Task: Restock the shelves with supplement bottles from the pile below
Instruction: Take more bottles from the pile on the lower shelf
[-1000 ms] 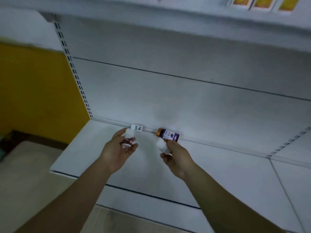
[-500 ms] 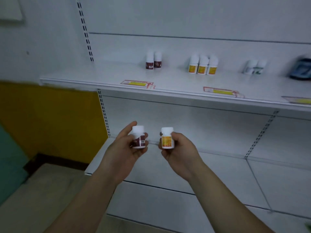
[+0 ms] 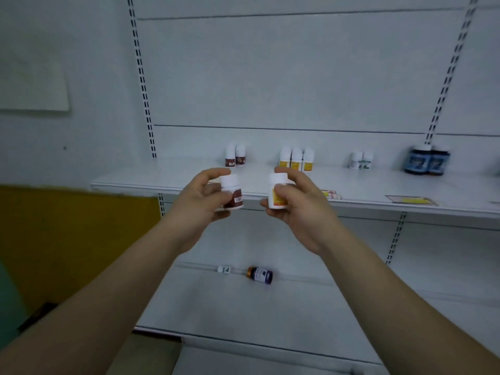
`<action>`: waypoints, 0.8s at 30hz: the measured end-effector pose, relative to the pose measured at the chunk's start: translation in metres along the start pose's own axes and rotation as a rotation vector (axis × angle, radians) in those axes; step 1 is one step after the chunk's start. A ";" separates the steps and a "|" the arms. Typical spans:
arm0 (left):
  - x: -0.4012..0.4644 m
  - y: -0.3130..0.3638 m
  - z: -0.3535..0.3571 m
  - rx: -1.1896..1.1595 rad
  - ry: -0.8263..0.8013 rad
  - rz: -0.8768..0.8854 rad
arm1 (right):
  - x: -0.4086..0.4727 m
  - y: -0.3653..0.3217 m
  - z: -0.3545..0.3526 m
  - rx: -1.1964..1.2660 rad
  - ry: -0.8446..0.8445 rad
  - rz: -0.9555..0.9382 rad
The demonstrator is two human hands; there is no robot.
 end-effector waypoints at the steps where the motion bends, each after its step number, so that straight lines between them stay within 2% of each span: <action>1: 0.014 0.002 0.000 0.109 0.011 0.020 | 0.010 -0.008 -0.007 -0.044 0.007 -0.024; 5: 0.076 0.001 0.005 0.522 0.050 0.091 | 0.060 -0.024 -0.046 -0.375 0.067 -0.070; 9: 0.141 -0.017 0.018 0.781 0.012 0.075 | 0.109 -0.019 -0.080 -0.674 0.048 -0.015; 14: 0.194 -0.036 0.013 0.845 0.056 0.045 | 0.162 -0.007 -0.097 -1.019 -0.028 0.011; 24: 0.255 -0.048 -0.003 1.193 0.109 0.193 | 0.218 0.006 -0.092 -1.273 -0.064 -0.094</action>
Point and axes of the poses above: each hand's wrist, its own x-axis towards the middle knuckle, its own z-axis out of the palm, y = z × x, the point moved 7 cm from there along x, towards the middle knuckle, and after that the axes turned 7 degrees about x, right-handed, at the moved point
